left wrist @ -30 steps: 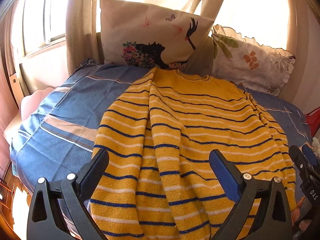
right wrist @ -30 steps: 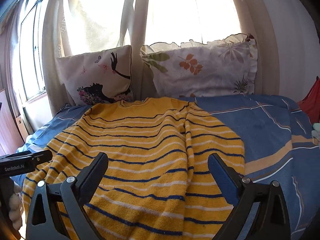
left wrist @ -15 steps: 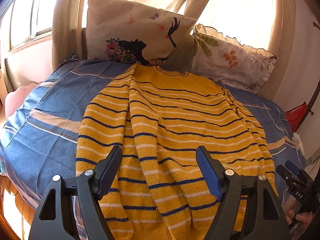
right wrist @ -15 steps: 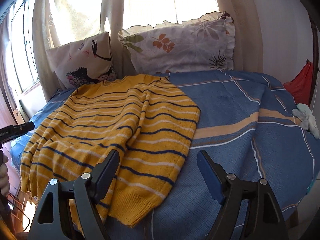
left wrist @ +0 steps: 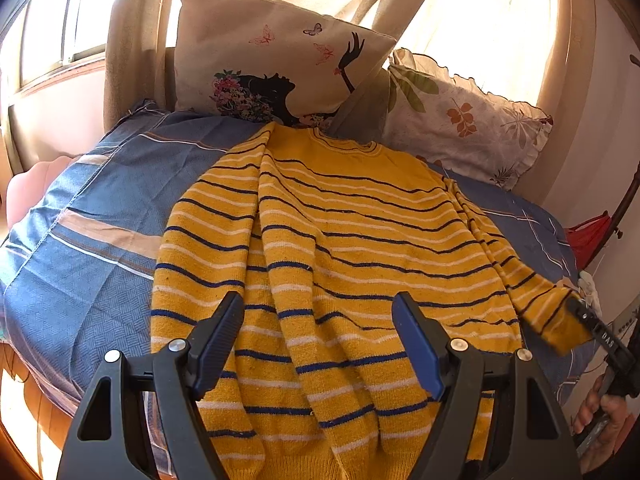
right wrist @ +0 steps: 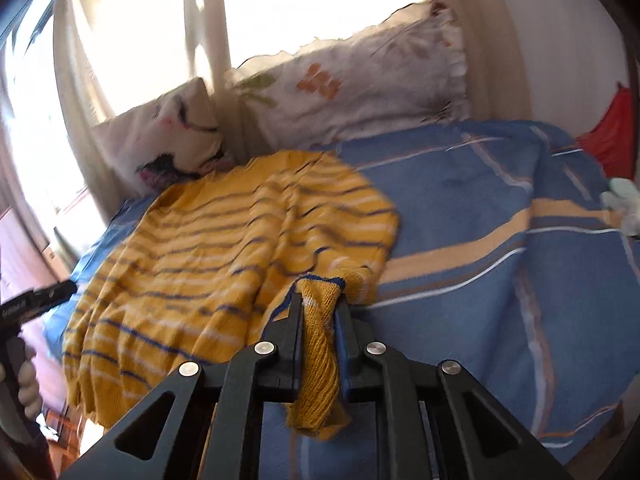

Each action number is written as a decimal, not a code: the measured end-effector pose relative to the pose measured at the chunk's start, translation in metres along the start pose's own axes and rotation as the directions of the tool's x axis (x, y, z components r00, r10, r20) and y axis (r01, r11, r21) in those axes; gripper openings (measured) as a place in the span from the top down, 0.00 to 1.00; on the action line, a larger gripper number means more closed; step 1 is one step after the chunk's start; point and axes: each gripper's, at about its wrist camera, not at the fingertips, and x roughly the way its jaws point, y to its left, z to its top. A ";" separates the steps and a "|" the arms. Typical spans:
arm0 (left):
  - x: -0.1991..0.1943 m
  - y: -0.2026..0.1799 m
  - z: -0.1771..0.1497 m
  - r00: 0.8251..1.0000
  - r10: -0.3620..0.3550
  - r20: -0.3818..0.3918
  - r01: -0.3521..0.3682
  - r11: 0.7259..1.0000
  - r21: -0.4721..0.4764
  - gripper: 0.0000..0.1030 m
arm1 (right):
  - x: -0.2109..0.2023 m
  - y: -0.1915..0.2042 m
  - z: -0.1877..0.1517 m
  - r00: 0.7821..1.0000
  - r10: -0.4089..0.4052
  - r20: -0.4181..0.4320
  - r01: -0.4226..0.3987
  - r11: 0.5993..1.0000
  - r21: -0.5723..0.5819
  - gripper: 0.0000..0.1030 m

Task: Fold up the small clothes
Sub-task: 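Grasp a sweater sleeve cuff with the right gripper and lift it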

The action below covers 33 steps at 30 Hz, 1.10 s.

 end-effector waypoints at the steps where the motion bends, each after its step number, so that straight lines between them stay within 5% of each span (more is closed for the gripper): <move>1: -0.001 0.004 0.002 1.000 0.003 0.004 -0.003 1.000 -0.013 0.27 | -0.002 -0.016 0.011 0.995 -0.100 0.029 0.099 0.995 0.027 0.86; 3: 0.000 0.012 0.003 1.000 0.009 0.005 -0.009 0.999 -0.036 0.27 | -0.003 -0.042 0.021 0.944 -0.326 0.058 0.324 0.945 0.041 0.85; 5: 0.001 0.017 0.004 1.000 0.013 -0.003 -0.013 0.999 -0.048 0.27 | -0.002 -0.056 0.022 0.918 -0.396 0.040 0.394 0.918 0.040 0.80; 6: 0.002 0.018 0.004 1.000 0.017 -0.006 -0.017 0.999 -0.050 0.27 | -0.005 -0.060 0.020 0.924 -0.381 0.035 0.379 0.924 0.049 0.80; 8: 0.003 0.020 0.005 1.000 0.023 -0.011 -0.024 0.998 -0.057 0.27 | -0.010 -0.063 0.013 0.941 -0.337 0.033 0.335 0.940 0.057 0.54; 10: 0.004 0.019 0.004 1.000 0.017 -0.017 -0.018 0.998 -0.056 0.27 | -0.015 -0.060 0.007 0.950 -0.309 0.038 0.308 0.950 0.044 0.46; 16: 0.010 0.012 0.003 0.999 0.010 -0.033 -0.011 0.999 -0.034 0.27 | -0.009 -0.053 -0.007 0.980 -0.198 0.004 0.197 0.975 -0.106 0.44; 22: 0.015 0.006 0.000 0.999 0.003 -0.053 -0.004 1.000 -0.019 0.26 | 0.030 -0.042 -0.022 0.960 -0.279 -0.039 0.245 0.896 -0.370 0.44; 24: 0.015 0.006 0.000 0.998 0.004 -0.055 -0.005 1.000 -0.018 0.26 | 0.047 -0.047 -0.026 0.944 -0.318 -0.093 0.251 0.870 -0.425 0.54; 25: 0.016 0.005 0.000 0.998 0.010 -0.055 -0.011 1.000 -0.017 0.26 | 0.052 -0.050 -0.025 0.938 -0.329 -0.111 0.252 0.864 -0.435 0.88; 26: 0.016 0.006 0.000 0.998 0.017 -0.054 -0.018 1.000 -0.017 0.26 | 0.051 -0.054 -0.019 0.941 -0.316 -0.121 0.242 0.878 -0.414 0.94; 30: 0.018 0.008 0.002 0.998 0.021 -0.061 -0.023 0.999 -0.026 0.26 | 0.025 -0.087 0.038 0.980 -0.190 -0.065 0.177 0.969 -0.174 0.95; 33: 0.017 0.010 0.003 0.998 0.009 -0.062 -0.011 0.999 -0.034 0.26 | 0.010 -0.134 0.082 0.991 -0.132 -0.034 0.133 0.990 0.055 0.95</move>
